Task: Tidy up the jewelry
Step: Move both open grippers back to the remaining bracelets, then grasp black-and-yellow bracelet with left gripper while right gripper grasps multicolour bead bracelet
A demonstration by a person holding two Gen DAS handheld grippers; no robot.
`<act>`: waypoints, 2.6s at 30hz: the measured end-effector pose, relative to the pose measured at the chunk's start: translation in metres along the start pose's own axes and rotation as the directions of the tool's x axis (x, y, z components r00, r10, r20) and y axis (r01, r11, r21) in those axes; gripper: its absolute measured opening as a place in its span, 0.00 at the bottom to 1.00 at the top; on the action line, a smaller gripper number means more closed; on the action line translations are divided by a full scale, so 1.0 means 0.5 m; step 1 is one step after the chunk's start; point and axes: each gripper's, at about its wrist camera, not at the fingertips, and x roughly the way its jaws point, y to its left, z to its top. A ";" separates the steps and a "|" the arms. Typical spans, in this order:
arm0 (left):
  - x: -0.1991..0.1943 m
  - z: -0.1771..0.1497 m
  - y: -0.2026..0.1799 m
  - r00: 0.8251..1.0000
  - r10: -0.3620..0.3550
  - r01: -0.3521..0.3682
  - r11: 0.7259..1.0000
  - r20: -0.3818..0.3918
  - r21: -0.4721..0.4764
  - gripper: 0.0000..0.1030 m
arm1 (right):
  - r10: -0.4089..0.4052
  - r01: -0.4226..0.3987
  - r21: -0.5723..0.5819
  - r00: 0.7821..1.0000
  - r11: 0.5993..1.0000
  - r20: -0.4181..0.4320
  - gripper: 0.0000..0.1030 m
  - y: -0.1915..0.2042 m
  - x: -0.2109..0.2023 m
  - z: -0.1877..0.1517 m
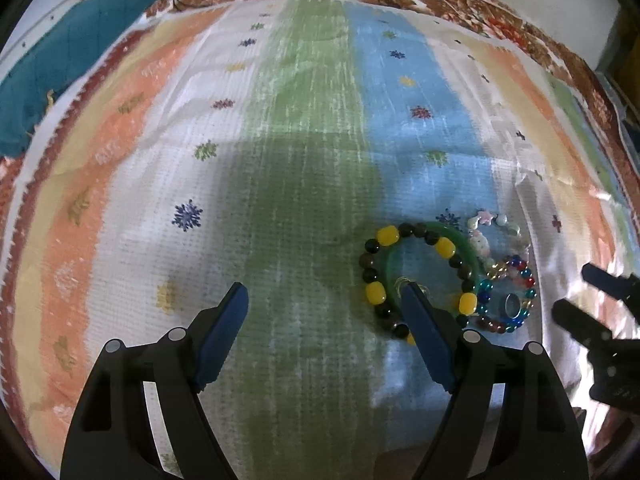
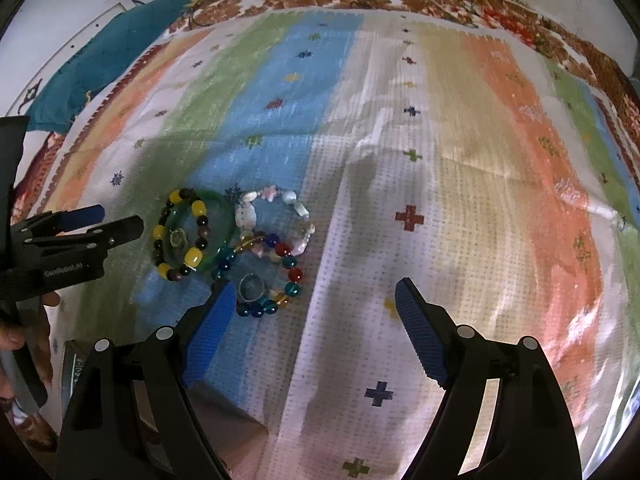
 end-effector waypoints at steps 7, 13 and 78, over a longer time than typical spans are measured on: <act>0.027 0.004 0.010 0.999 -0.011 0.009 0.999 -0.030 -0.044 0.76 | -0.031 0.031 0.005 1.000 0.999 0.001 0.80 -0.004 0.017 0.006; 0.045 0.012 0.011 0.999 0.024 -0.025 0.999 -0.028 -0.037 0.76 | -0.046 0.046 0.018 0.999 0.999 -0.011 0.80 -0.013 0.036 0.008; -0.142 -0.010 -0.033 0.991 -0.060 0.053 0.997 0.124 0.058 0.09 | 0.036 -0.035 -0.037 0.998 0.999 0.041 0.10 0.025 -0.076 -0.010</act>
